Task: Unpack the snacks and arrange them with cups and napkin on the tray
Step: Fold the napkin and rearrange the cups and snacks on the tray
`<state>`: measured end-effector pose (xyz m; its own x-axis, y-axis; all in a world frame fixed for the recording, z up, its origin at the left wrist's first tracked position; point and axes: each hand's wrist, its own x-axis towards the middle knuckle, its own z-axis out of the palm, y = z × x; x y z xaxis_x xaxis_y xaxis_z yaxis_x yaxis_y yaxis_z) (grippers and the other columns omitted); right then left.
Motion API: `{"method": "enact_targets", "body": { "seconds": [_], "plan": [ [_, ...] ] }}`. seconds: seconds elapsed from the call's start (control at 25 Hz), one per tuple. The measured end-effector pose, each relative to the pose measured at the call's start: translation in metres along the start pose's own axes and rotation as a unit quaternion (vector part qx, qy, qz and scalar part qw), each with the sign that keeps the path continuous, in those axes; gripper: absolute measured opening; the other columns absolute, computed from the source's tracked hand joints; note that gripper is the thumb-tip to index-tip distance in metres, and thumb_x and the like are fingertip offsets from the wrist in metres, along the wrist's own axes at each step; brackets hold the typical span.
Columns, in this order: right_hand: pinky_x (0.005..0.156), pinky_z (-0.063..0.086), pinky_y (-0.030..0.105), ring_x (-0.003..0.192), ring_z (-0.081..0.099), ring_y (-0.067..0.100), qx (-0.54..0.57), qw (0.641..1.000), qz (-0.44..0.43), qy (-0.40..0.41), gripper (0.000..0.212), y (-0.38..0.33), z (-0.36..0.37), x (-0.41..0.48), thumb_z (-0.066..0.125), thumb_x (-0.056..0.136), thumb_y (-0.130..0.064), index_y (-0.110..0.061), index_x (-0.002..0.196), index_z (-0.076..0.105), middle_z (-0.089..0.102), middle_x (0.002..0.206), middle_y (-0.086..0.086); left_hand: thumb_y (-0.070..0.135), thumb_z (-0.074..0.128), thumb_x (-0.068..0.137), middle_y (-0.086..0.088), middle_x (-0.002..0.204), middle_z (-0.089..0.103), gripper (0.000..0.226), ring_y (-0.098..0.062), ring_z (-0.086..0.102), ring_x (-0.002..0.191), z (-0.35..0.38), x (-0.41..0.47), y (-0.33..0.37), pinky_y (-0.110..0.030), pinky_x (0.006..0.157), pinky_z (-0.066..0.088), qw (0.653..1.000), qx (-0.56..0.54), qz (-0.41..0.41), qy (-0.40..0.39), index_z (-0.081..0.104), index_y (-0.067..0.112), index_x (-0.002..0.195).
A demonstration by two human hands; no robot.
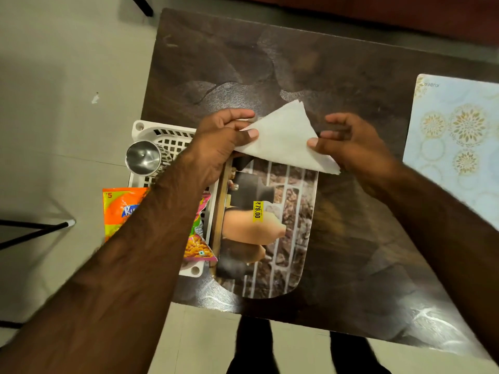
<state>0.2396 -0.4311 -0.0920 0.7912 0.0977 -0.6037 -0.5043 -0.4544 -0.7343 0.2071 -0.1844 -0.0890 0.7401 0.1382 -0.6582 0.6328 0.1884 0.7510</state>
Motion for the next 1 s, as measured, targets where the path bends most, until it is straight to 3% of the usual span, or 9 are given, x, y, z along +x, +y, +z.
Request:
{"method": "enact_targets", "body": {
  "seconds": [0.08,0.16,0.28,0.48,0.64,0.76,0.88,1.0],
  "plan": [
    [0.070,0.060,0.026,0.097,0.072,0.011,0.003,1.000,0.019,-0.003,0.051,-0.006,0.000,0.008,0.086,0.080,-0.016,-0.024,0.125,0.064,0.073,0.118,0.006,-0.010,0.067,0.085,-0.010,0.093,0.070,0.036,-0.014,0.068,0.078,-0.003,0.005,0.001,-0.021,0.066,0.056,1.000,0.013,0.028,0.004,0.064,0.001,0.119],
    [0.075,0.063,0.031,0.093,0.075,0.019,0.006,1.000,0.001,0.016,0.035,-0.011,0.005,0.012,0.081,0.083,-0.007,-0.023,0.111,0.070,0.077,0.108,0.011,-0.009,0.068,0.084,-0.009,0.089,0.069,0.032,-0.015,0.067,0.076,-0.002,0.009,0.002,-0.021,0.064,0.055,0.998,0.033,0.047,0.019,0.066,0.002,0.114],
    [0.079,0.062,0.034,0.086,0.074,0.015,-0.023,0.998,-0.031,0.051,0.025,-0.016,0.014,0.020,0.078,0.084,-0.005,-0.024,0.100,0.074,0.078,0.096,0.006,-0.003,0.073,0.082,-0.010,0.091,0.069,0.026,-0.017,0.067,0.082,-0.002,0.015,0.003,-0.031,0.077,0.058,0.985,0.142,0.081,0.063,0.069,0.006,0.107],
    [0.082,0.060,0.032,0.077,0.069,0.006,-0.119,0.988,-0.070,0.067,0.020,-0.011,0.020,0.028,0.077,0.085,-0.008,-0.021,0.101,0.077,0.074,0.082,-0.006,0.018,0.079,0.081,-0.001,0.099,0.075,0.024,-0.017,0.070,0.093,0.002,0.016,0.005,-0.035,0.089,0.058,0.894,0.423,0.127,0.078,0.074,0.017,0.104],
    [0.074,0.055,0.019,0.073,0.067,-0.001,-0.164,0.980,-0.094,0.064,0.018,-0.007,0.021,0.027,0.077,0.086,-0.011,-0.025,0.097,0.077,0.073,0.081,-0.013,0.020,0.074,0.086,0.000,0.107,0.075,0.021,-0.022,0.068,0.100,0.004,0.015,0.003,-0.040,0.091,0.056,0.854,0.498,0.132,0.078,0.072,0.021,0.107],
    [0.077,0.056,0.019,0.078,0.068,0.002,-0.196,0.973,-0.110,0.059,0.017,-0.005,0.023,0.025,0.075,0.088,-0.010,-0.022,0.100,0.078,0.071,0.083,-0.014,0.015,0.067,0.088,0.000,0.109,0.075,0.021,-0.023,0.068,0.102,0.005,0.014,0.005,-0.040,0.093,0.055,0.827,0.539,0.135,0.082,0.072,0.024,0.107],
    [0.075,0.052,0.018,0.081,0.065,0.007,-0.227,0.964,-0.120,0.069,0.020,-0.002,0.026,0.020,0.075,0.086,-0.012,-0.025,0.102,0.076,0.068,0.088,-0.009,0.013,0.065,0.088,0.002,0.110,0.074,0.024,-0.021,0.065,0.107,0.007,0.009,0.008,-0.042,0.098,0.052,0.829,0.531,0.154,0.078,0.071,0.024,0.108],
    [0.070,0.041,0.013,0.086,0.059,0.010,-0.274,0.944,-0.150,0.103,0.024,-0.004,0.023,0.006,0.075,0.086,-0.018,-0.030,0.106,0.071,0.062,0.104,-0.003,0.007,0.066,0.086,0.000,0.108,0.071,0.026,-0.018,0.065,0.104,-0.009,-0.003,0.014,-0.040,0.096,0.053,0.869,0.448,0.193,0.082,0.070,0.018,0.109]
  ]
}}
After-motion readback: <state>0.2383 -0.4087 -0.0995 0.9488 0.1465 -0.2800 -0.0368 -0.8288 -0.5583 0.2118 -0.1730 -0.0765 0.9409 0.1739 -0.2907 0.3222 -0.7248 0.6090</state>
